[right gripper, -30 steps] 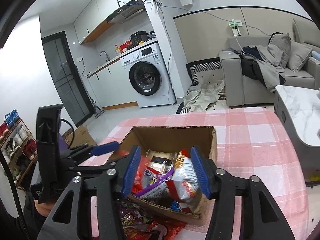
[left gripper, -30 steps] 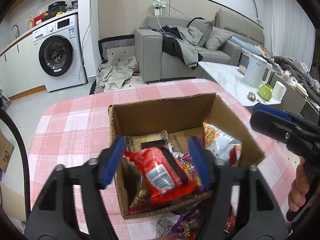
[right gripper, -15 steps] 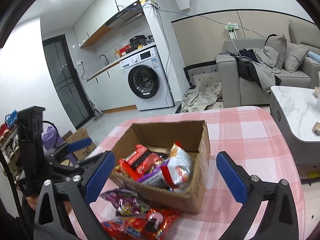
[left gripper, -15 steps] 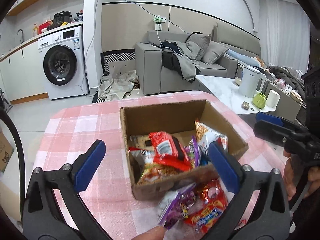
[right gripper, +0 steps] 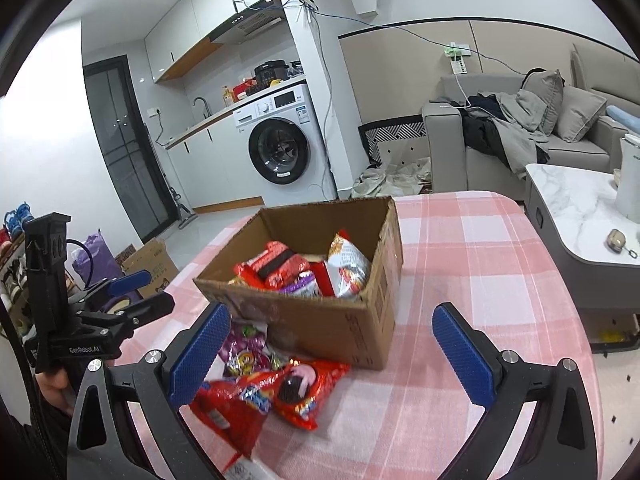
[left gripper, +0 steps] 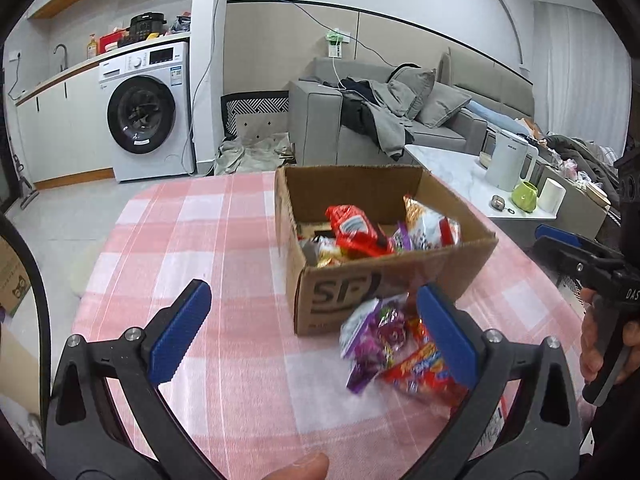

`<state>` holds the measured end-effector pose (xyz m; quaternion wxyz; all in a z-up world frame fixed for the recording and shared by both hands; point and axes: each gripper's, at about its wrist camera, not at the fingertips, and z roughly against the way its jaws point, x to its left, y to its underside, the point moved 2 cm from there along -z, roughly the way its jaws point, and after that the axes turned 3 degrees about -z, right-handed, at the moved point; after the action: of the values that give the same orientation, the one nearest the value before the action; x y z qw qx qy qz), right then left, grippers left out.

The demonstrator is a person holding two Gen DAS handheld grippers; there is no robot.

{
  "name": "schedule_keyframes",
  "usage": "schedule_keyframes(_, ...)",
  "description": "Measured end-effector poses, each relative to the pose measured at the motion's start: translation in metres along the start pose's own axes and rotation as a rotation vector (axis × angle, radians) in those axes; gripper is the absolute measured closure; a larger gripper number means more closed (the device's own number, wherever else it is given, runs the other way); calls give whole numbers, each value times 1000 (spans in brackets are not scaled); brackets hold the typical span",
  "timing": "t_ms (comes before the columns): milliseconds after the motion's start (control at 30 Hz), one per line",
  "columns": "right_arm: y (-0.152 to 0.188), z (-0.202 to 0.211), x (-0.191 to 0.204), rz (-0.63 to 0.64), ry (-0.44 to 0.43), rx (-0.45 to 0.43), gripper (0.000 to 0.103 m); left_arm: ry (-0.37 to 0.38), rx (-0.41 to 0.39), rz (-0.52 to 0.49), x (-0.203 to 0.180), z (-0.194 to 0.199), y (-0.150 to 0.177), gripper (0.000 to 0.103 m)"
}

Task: Organize snacks
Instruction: 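Withdraw both open grippers from the box toward the remaining snacks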

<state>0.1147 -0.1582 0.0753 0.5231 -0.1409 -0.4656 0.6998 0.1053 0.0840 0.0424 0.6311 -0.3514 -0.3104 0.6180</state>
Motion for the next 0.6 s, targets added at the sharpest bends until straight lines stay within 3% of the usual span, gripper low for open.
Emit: schedule_keyframes(600, 51, 14, 6, 28, 70, 106, 0, 12, 74, -18, -19, 22, 32, 1)
